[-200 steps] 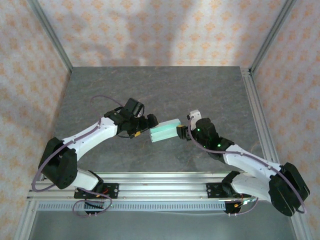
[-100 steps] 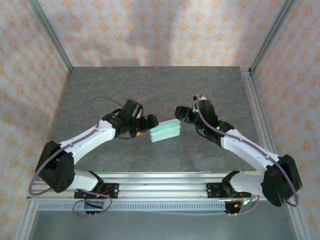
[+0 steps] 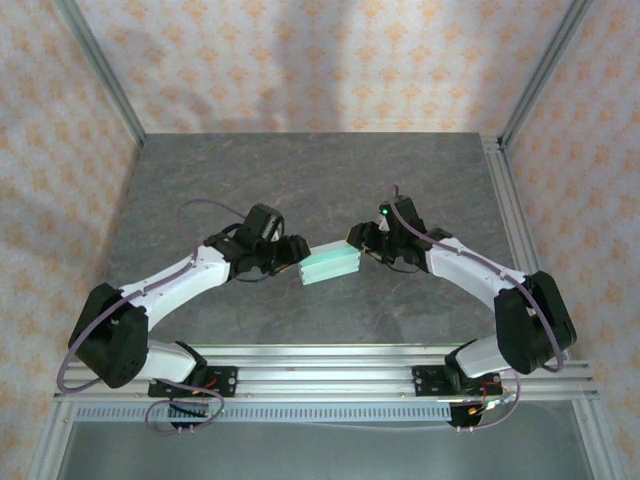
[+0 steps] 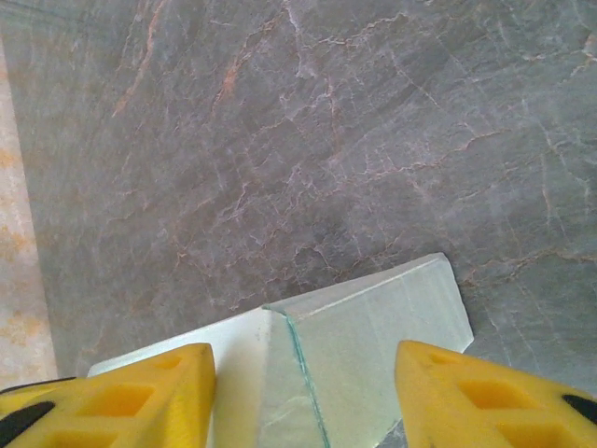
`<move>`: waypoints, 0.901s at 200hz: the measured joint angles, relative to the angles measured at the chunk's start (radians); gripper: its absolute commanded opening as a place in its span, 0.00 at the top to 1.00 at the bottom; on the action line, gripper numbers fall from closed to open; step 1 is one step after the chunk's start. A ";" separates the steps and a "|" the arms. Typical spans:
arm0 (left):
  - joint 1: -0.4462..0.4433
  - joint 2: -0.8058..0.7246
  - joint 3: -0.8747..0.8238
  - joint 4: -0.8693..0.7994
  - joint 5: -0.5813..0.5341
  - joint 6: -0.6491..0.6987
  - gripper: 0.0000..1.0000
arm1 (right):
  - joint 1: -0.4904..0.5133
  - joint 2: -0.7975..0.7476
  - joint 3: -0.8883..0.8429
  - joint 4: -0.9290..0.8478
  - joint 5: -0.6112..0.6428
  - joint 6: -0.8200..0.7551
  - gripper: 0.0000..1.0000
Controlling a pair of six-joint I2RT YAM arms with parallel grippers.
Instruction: Fold the paper box
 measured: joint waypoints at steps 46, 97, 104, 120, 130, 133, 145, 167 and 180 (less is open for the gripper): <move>0.000 0.011 -0.014 0.034 0.004 0.001 0.54 | -0.002 0.018 -0.001 0.027 -0.016 0.002 0.67; 0.000 0.011 -0.029 0.065 0.004 0.001 0.50 | -0.006 0.020 -0.001 0.032 -0.016 -0.008 0.66; 0.000 0.011 -0.029 0.064 0.003 0.000 0.44 | -0.006 0.020 -0.001 0.032 -0.016 -0.009 0.66; 0.000 0.011 -0.028 0.048 -0.002 0.008 0.38 | -0.006 0.020 -0.001 0.033 -0.016 -0.014 0.66; 0.000 0.011 -0.026 0.035 -0.006 0.010 0.38 | -0.006 0.020 -0.002 0.034 -0.015 -0.015 0.66; 0.000 0.010 -0.025 0.033 -0.006 0.011 0.39 | -0.006 0.020 -0.003 0.034 -0.015 -0.015 0.66; 0.000 0.006 -0.024 0.026 -0.008 0.012 0.42 | -0.006 0.020 -0.003 0.035 -0.016 -0.015 0.66; 0.000 -0.008 -0.024 0.013 -0.009 0.011 0.51 | -0.006 0.020 -0.005 0.039 -0.016 -0.015 0.66; 0.000 -0.014 -0.026 0.012 -0.009 0.012 0.58 | -0.006 0.020 -0.008 0.045 -0.016 -0.015 0.66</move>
